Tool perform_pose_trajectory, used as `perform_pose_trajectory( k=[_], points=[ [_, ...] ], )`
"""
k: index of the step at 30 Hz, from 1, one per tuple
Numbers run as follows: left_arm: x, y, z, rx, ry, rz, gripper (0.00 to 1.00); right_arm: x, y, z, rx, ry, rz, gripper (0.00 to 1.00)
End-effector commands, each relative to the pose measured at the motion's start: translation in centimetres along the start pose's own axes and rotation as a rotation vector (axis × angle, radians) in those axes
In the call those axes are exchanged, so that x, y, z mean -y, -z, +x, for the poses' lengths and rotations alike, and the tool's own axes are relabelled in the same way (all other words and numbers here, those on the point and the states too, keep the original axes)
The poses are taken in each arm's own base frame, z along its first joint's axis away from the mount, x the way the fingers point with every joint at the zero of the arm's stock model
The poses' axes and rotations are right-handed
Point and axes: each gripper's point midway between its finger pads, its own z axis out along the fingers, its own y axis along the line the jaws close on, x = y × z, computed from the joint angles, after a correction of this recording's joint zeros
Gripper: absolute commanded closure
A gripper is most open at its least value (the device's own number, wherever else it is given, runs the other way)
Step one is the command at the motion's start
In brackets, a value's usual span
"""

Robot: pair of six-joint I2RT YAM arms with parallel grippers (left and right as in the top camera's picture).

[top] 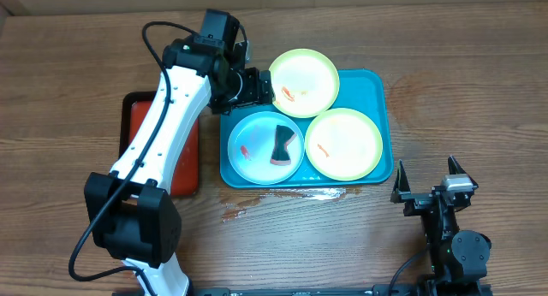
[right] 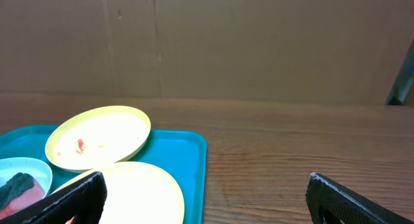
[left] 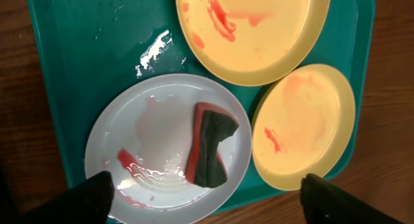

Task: Clean dirty plates on tray and stack at the side

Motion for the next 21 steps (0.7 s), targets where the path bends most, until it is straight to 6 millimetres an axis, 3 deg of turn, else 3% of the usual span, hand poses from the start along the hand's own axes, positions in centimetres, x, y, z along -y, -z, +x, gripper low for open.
perform_pose_trajectory(
  k=[1,8,11,16,21],
  points=[
    [0.0,-0.9,1.0,-0.027,-0.027,-0.017,0.0,0.0,0.0,0.1,0.006,0.0,-0.001,0.0],
    [-0.6,-2.2,2.1,-0.058,-0.025,-0.034,0.0,0.1,0.0,0.1,0.006,0.002,0.005,0.0],
    [-1.1,-2.2,1.9,-0.046,-0.027,-0.066,0.0,1.6,0.1,-0.1,0.014,0.058,0.094,0.0],
    [-1.3,-2.2,1.7,-0.04,-0.028,-0.078,0.0,1.6,0.1,-0.6,0.031,0.056,0.094,0.0],
    [-1.2,-2.3,1.4,-0.026,-0.031,-0.073,0.0,-4.6,1.7,-6.9,0.285,-0.091,-0.288,0.0]
  ],
)
